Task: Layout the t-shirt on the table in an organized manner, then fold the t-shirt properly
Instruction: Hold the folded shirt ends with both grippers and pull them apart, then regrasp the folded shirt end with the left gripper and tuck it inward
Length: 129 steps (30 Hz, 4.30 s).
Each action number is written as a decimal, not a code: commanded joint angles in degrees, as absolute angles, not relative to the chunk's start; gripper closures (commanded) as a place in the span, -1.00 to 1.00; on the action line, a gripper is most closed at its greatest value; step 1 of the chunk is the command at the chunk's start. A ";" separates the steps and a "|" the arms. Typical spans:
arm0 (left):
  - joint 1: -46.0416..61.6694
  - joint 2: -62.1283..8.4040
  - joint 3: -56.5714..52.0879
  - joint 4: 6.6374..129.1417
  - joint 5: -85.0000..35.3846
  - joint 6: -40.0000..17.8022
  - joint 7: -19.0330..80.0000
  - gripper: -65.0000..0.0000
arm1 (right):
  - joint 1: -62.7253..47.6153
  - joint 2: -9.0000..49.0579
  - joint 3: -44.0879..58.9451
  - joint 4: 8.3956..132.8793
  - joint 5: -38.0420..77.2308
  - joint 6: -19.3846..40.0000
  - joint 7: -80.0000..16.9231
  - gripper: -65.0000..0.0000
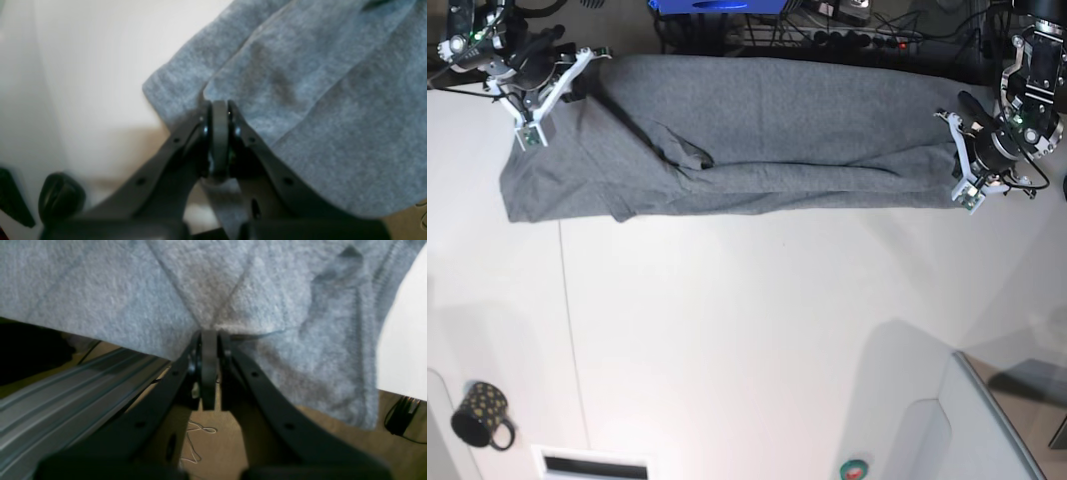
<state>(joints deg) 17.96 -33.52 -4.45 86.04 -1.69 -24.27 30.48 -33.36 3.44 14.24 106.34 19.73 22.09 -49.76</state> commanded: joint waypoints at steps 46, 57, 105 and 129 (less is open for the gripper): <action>18.24 -34.68 -4.97 86.29 -1.80 -23.96 29.93 1.00 | -11.21 4.18 14.99 86.90 10.86 26.59 -42.68 0.87; 17.63 -34.42 -4.97 86.20 -1.80 -23.96 29.93 1.00 | 0.40 4.35 14.99 69.49 -1.63 26.51 -40.13 0.97; 29.76 -34.59 -9.54 97.19 6.55 -24.04 30.02 -0.44 | 2.15 3.74 14.99 67.74 -3.82 25.54 -40.92 0.96; 27.82 -22.02 -19.30 86.11 -0.04 -24.13 29.49 1.00 | 2.68 3.74 14.99 67.82 -3.82 25.54 -41.80 0.97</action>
<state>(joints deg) 27.27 -21.28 -18.94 85.52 0.08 -24.27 29.74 2.81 3.49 14.90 68.16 -1.87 26.33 -39.07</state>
